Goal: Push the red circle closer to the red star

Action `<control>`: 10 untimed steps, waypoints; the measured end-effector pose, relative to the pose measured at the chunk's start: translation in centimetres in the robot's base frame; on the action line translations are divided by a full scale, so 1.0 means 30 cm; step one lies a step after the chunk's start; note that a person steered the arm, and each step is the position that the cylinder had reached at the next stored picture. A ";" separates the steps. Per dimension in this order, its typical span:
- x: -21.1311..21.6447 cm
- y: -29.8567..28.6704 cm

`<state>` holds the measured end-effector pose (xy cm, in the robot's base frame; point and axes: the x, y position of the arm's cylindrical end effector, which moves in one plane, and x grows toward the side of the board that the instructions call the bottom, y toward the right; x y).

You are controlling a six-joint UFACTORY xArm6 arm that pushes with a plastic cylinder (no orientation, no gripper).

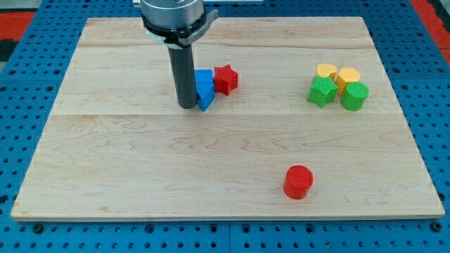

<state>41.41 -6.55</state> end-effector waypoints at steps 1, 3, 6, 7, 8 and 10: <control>-0.014 0.000; 0.225 0.019; 0.527 0.228; 0.622 0.281; 0.673 0.316; 0.674 0.609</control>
<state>61.62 11.72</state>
